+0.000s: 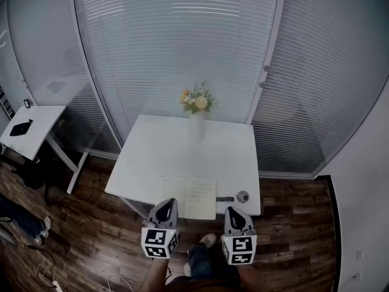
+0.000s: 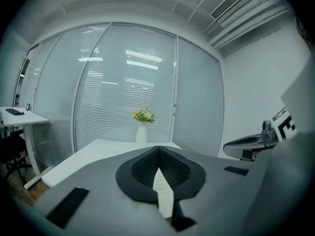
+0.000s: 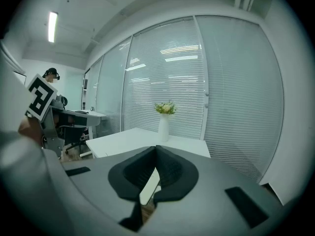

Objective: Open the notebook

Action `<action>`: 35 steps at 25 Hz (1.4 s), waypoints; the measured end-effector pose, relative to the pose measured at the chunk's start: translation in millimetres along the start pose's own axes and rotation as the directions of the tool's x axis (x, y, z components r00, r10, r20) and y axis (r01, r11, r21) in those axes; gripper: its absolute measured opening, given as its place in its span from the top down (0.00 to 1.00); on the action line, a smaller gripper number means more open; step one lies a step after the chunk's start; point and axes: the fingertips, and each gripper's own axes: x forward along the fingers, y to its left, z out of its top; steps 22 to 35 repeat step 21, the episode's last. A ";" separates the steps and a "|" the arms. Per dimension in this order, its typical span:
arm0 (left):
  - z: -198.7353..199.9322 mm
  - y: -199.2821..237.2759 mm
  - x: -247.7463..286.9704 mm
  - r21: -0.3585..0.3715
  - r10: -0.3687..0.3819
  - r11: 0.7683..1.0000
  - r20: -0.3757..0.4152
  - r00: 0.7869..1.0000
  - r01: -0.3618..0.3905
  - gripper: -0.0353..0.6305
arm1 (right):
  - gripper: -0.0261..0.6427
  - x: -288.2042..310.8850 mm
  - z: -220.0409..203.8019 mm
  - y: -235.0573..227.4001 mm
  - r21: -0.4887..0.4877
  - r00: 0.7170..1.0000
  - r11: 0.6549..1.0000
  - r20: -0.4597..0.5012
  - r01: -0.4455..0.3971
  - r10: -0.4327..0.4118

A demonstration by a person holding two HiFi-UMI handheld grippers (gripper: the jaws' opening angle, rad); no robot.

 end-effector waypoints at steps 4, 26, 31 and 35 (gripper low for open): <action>-1.0 2.7 0.4 -0.004 0.004 1.000 -0.001 1.000 -0.004 0.91 | 0.94 1.9 0.0 0.9 0.003 1.000 1.000 -0.003 -0.005 0.005; -2.1 -7.1 -1.3 -0.014 -0.012 1.000 0.010 1.000 0.013 0.91 | 0.94 -10.5 0.9 -1.6 -0.020 1.000 1.000 -0.002 -0.003 0.003; -2.1 -7.1 -1.3 -0.014 -0.012 1.000 0.010 1.000 0.013 0.91 | 0.94 -10.5 0.9 -1.6 -0.020 1.000 1.000 -0.002 -0.003 0.003; -2.1 -7.1 -1.3 -0.014 -0.012 1.000 0.010 1.000 0.013 0.91 | 0.94 -10.5 0.9 -1.6 -0.020 1.000 1.000 -0.002 -0.003 0.003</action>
